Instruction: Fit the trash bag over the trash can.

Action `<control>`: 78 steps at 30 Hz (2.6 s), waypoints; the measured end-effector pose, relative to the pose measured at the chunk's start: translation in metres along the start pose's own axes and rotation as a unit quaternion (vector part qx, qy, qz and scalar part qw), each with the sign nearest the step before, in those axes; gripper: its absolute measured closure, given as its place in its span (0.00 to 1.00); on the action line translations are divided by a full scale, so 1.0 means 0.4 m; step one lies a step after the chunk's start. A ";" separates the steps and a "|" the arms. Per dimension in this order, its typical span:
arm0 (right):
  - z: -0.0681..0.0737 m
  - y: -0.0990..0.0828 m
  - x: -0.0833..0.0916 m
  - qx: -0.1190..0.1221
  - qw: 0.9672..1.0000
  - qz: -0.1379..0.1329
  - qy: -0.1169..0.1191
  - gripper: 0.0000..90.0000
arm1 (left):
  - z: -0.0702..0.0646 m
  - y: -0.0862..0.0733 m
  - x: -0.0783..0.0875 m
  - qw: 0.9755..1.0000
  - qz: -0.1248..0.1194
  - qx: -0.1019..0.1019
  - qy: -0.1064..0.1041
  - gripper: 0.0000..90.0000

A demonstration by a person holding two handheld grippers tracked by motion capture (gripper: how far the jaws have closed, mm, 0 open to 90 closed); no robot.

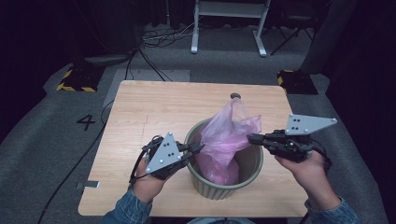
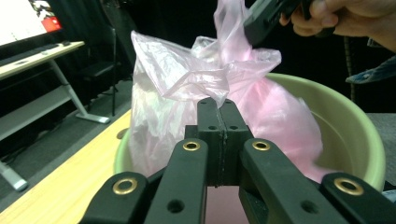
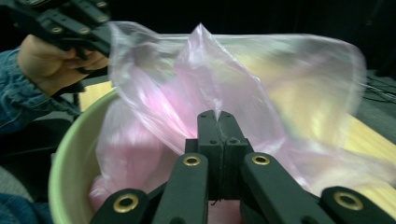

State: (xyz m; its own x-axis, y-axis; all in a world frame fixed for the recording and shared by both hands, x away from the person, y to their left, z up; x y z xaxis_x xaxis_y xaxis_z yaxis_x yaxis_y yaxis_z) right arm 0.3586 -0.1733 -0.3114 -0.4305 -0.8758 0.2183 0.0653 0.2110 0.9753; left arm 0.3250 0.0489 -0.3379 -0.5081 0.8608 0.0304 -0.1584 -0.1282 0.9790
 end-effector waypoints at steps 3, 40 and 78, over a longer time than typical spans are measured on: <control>-0.026 0.008 0.030 -0.005 1.000 -0.005 -0.018 1.00 | 0.015 -0.003 0.024 1.000 -0.003 0.002 0.010 1.00; -0.122 -0.143 0.223 -0.072 0.993 0.022 -0.088 0.93 | 0.103 -0.106 0.231 0.996 0.007 0.034 0.084 0.72; -0.160 0.033 0.110 0.029 0.995 -0.021 -0.090 0.48 | 0.112 0.094 0.067 0.998 0.016 0.037 0.040 0.48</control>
State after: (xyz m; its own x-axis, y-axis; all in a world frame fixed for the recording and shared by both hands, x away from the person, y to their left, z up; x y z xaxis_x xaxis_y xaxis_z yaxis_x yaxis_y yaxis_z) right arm 0.3980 -0.2367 -0.2868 -0.5866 -0.7934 0.1624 -0.0067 0.2053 0.9787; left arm 0.3434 0.0893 -0.2912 -0.5786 0.8142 0.0485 -0.0797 -0.1156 0.9901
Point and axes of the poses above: each handheld gripper's, and its own axes: x roughly backward along the jaws, y roughly out of its top, z roughly to its left, the point moved 8 cm from there along -x, roughly forward along the jaws, and after that the axes turned 13 degrees about -z, right-handed, at the moved point
